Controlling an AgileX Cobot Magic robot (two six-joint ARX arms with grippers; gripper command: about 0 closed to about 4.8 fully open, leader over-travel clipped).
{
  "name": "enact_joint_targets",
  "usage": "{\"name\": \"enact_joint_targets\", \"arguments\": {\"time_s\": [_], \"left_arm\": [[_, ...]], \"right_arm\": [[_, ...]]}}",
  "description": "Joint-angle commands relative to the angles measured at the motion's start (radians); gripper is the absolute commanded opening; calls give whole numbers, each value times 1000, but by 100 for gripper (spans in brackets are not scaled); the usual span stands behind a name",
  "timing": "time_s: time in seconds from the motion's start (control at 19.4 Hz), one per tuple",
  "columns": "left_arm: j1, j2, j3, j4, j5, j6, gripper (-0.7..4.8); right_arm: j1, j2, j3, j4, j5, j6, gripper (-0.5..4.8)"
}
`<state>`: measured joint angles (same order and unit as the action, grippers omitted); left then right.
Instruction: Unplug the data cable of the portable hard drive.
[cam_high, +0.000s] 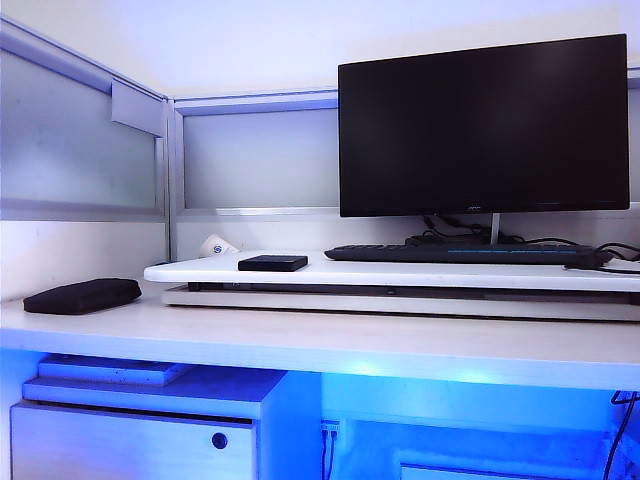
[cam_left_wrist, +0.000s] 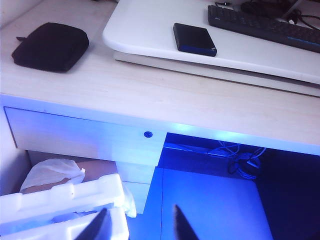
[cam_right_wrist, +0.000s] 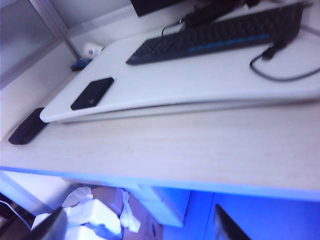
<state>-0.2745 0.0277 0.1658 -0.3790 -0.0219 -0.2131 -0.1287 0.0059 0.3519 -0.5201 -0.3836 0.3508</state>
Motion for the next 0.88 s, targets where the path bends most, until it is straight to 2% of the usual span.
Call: {"name": "enact_joint_targets", "arguments": {"time_s": [0.05, 0.15, 0.31, 0.36, 0.41, 0.46, 0.52, 0.57, 0.67, 0.72, 0.77, 0.88], "left_arm": [[0, -24, -61, 17, 3, 5, 169], [0, -24, -97, 39, 3, 24, 169], [0, -24, -119, 74, 3, 110, 169], [0, -24, -119, 74, -1, 112, 169], [0, -24, -120, 74, -11, 111, 169], [0, -24, -120, 74, -11, 106, 169], [0, -24, -120, 74, -20, 85, 84], [0, -23, -120, 78, -100, 82, -6], [0, -23, -120, 85, -215, 82, -6], [0, -23, -120, 86, -235, 82, -6], [0, -18, -120, 89, -319, 85, -6], [0, 26, -120, 89, -332, 85, -6]], "right_arm": [[0, -4, -101, 96, 0, 68, 363], [0, -4, -171, 161, 26, 31, 326], [0, -4, -306, 226, 27, -11, 322], [0, -1, -305, 233, 27, -46, 284], [0, -5, -307, 243, 33, -73, 108], [0, -5, -307, 237, 27, -73, 60], [0, -5, -307, 233, 14, -74, -7], [0, -5, -307, 232, 70, -119, -7], [0, -5, -305, 225, 125, -142, -7], [0, -5, -305, 224, 129, -142, -7], [-1, -5, -302, 210, 198, -143, -7], [0, 0, -302, 210, 198, -143, -7]]}}
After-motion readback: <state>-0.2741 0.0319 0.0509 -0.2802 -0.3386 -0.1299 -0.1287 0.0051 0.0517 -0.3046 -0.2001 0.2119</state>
